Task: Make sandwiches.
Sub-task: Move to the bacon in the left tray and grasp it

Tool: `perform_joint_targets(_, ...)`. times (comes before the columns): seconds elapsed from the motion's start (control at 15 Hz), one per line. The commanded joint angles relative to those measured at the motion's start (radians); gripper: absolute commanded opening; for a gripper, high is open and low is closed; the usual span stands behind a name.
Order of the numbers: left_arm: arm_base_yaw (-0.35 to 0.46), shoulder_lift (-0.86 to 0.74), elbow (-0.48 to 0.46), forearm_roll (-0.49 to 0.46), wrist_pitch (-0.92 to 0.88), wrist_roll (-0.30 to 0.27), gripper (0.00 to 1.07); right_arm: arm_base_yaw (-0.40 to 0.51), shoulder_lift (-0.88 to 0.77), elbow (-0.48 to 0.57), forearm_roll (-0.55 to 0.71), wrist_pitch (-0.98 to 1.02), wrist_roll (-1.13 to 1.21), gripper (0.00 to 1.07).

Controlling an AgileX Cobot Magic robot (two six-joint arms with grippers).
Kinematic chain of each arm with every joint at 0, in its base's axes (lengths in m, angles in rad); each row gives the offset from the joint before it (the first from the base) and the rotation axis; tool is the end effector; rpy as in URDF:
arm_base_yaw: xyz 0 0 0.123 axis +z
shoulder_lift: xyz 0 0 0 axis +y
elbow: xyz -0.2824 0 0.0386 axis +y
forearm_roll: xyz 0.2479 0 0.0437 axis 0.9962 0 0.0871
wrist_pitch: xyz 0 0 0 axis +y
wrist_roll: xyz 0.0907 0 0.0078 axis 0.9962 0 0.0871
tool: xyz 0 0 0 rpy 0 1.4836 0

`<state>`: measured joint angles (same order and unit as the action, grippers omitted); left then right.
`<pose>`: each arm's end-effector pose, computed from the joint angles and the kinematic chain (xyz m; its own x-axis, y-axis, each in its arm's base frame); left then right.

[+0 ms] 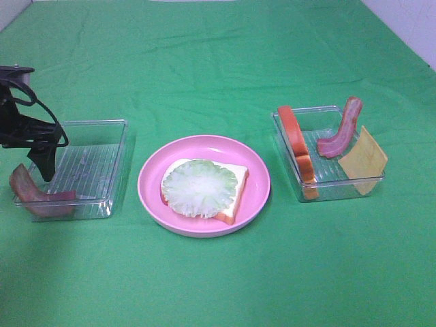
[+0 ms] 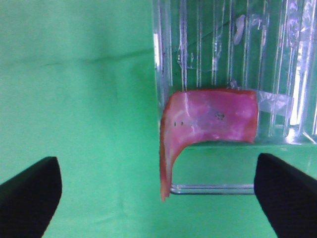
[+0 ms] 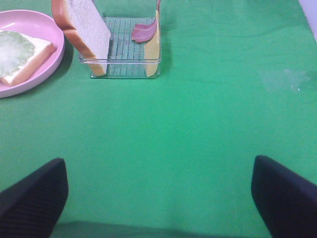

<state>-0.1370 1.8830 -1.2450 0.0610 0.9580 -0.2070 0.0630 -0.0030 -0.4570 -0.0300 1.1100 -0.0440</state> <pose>0.3515 -0.0439 0.1766 -0.9969 -0.0350 -0.0704 -0.0378 0.9986 0.0383 -0.0027 -0.0026 0.2613 -0.5292 -0.0908 -0.8436 -0.0707 0.9955 -0.0628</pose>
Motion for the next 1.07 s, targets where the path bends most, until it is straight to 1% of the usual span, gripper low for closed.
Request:
perform_joint_targets(0.07,0.001,0.022,0.008,0.001,-0.022,-0.004,1.00,-0.007,-0.032,0.003,-0.002,-0.012,-0.002,0.97)
perform_joint_targets(0.4,0.001,0.036,0.008,-0.003,-0.058,-0.004,0.98,-0.007,-0.032,0.003,-0.002,-0.012,-0.002,0.97)
perform_joint_targets(0.53,0.001,0.061,0.008,-0.039,-0.051,-0.004,0.98,-0.007,-0.032,0.003,-0.002,-0.012,-0.002,0.97)
perform_joint_targets(0.8,0.001,0.073,0.008,-0.051,-0.047,-0.004,0.96,-0.007,-0.032,0.003,-0.002,-0.012,-0.002,0.97)
perform_joint_targets(0.93,0.001,0.070,0.008,-0.050,-0.045,-0.004,0.87,-0.007,-0.032,0.003,-0.002,-0.012,-0.002,0.97)
perform_joint_targets(1.0,0.001,0.069,0.008,-0.049,-0.037,-0.004,0.80,-0.007,-0.032,0.003,-0.002,-0.012,-0.002,0.97)
perform_joint_targets(1.07,0.001,0.069,0.008,-0.049,-0.031,-0.004,0.74,-0.007,-0.032,0.003,-0.002,-0.012,-0.002,0.97)
